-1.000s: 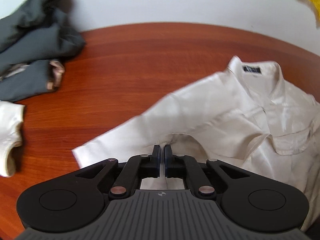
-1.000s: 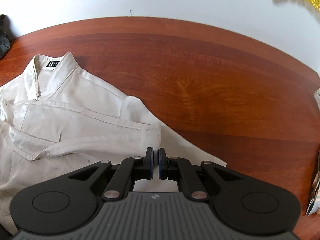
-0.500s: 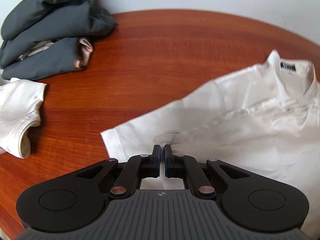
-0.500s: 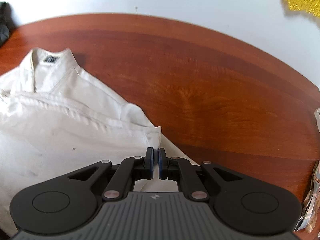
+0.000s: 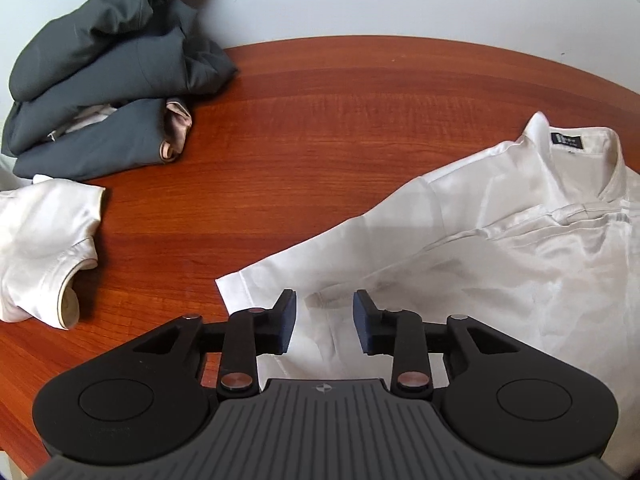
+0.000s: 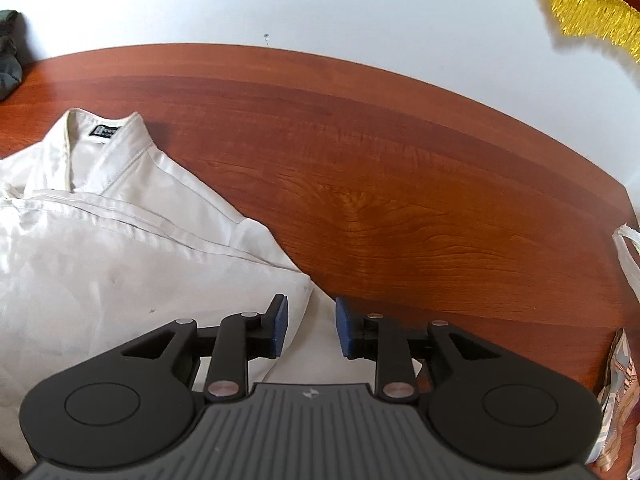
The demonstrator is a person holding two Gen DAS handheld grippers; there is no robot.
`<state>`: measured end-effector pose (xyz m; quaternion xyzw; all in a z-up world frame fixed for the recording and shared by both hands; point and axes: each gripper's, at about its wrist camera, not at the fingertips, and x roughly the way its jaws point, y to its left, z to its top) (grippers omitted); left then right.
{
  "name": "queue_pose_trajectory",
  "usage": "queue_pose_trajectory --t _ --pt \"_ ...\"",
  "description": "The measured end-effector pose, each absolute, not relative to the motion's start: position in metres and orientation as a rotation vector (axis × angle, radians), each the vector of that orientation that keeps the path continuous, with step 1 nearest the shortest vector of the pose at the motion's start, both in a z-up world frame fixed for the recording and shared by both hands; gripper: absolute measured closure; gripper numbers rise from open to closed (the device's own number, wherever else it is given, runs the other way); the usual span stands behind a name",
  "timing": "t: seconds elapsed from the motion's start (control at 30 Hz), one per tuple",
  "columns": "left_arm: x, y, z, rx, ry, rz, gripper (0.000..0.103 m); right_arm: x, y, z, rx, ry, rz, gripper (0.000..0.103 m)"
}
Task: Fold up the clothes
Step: 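Open both grippers and release the folded shirt side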
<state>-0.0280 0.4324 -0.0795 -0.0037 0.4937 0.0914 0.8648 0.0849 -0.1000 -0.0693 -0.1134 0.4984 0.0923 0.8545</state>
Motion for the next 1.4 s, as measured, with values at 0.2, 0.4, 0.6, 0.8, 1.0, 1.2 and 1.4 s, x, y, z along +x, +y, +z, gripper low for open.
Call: queue_pose_trajectory --t 0.2,0.4,0.6,0.8,1.0,1.2,1.4 --pt "-0.049 0.423 -0.071 0.021 1.026 0.162 0.063 0.065 -0.104 -0.059 -0.239 1.044 0.203 0.067" --pt "-0.073 0.405 -0.062 0.017 1.027 0.139 0.062 0.039 -0.113 -0.057 -0.227 1.052 0.181 0.064" --pt "-0.089 0.373 -0.055 0.018 1.039 0.057 0.061 0.013 -0.124 -0.056 -0.208 1.071 0.145 0.064" --pt "-0.096 0.334 -0.052 0.078 1.043 -0.058 0.059 -0.007 -0.132 -0.054 -0.198 1.079 0.106 0.064" --pt "-0.101 0.289 -0.046 0.132 1.036 -0.152 0.057 -0.013 -0.141 -0.053 -0.192 1.066 0.073 0.064" --pt "-0.104 0.239 -0.042 0.173 1.004 -0.170 0.057 0.000 -0.158 -0.061 -0.202 1.056 0.122 0.064" --pt "-0.113 0.180 -0.052 0.149 1.009 -0.148 0.057 0.025 -0.177 -0.077 -0.240 1.077 0.229 0.064"
